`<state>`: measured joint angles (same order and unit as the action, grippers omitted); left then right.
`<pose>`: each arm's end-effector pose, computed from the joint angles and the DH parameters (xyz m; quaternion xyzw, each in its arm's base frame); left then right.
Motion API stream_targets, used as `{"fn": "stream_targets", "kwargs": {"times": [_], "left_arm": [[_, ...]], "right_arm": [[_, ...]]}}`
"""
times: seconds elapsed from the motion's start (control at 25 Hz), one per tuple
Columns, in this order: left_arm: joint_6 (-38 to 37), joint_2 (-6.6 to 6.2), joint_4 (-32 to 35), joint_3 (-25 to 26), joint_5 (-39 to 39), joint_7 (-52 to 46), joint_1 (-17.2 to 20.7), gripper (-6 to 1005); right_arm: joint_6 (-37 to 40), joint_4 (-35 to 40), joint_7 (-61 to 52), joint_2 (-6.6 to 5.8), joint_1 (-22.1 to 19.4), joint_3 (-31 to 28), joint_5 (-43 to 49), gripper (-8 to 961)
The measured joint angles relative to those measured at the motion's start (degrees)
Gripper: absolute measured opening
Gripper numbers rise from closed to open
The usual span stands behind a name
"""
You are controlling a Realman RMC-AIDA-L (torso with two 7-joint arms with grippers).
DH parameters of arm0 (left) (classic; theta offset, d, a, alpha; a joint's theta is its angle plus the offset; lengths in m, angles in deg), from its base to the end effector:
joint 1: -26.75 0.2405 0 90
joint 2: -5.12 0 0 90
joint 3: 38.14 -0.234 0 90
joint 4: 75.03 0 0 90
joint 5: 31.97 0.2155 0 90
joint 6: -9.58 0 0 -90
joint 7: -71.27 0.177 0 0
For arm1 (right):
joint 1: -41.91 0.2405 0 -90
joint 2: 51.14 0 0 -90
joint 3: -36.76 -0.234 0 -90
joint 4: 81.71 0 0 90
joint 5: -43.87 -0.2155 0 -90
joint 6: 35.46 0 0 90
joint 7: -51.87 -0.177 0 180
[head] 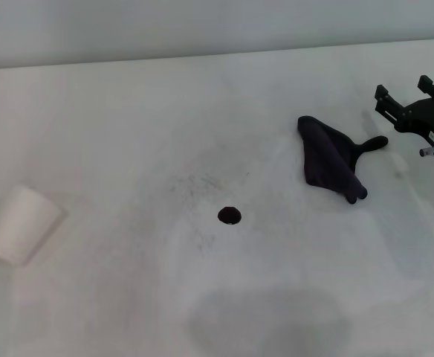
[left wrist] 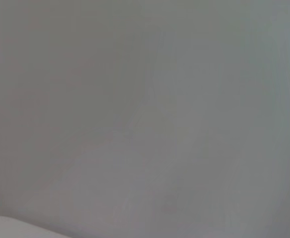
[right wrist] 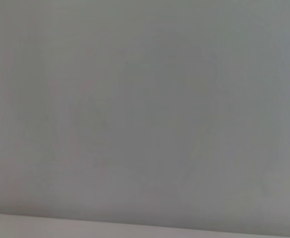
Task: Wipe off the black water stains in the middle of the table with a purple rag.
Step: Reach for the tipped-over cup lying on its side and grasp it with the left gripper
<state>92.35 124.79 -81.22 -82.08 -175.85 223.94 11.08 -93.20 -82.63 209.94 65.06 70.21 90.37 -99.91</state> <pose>-0.3699 0.2643 0.0099 -0.5977 -0.3556 -0.3725 0.6145 0.3612 0.3599 -0.0028 -0.7235 0.3130 0.2258 0.5724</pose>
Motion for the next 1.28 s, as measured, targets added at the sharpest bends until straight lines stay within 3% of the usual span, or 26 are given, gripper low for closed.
{"fn": "stream_targets", "kwargs": {"times": [0.4, 0.68, 1.04, 1.28], "left_arm": [[-0.18, -0.24, 0.55, 0.07, -0.51, -0.08, -1.33, 891], [-0.82, -0.32, 0.62, 0.17, -2.40, -0.23, -3.35, 891], [-1.25, -0.41, 3.73, 0.17, -4.92, -0.29, -3.96, 890], [-5.36, -0.58, 7.81, 0.11, -6.82, -2.54, -4.55, 890]], "right_arm": [[1.13, 1.66, 0.31, 0.00, 0.70, -0.11, -0.32, 858], [6.57, 3.76, -0.01, 0.00, 2.15, -0.44, -0.45, 858], [11.66, 3.81, -0.02, -0.01, 4.79, -7.63, -0.45, 858], [12.19, 3.91, 0.02, -0.03, 5.68, -10.86, -0.45, 858]]}}
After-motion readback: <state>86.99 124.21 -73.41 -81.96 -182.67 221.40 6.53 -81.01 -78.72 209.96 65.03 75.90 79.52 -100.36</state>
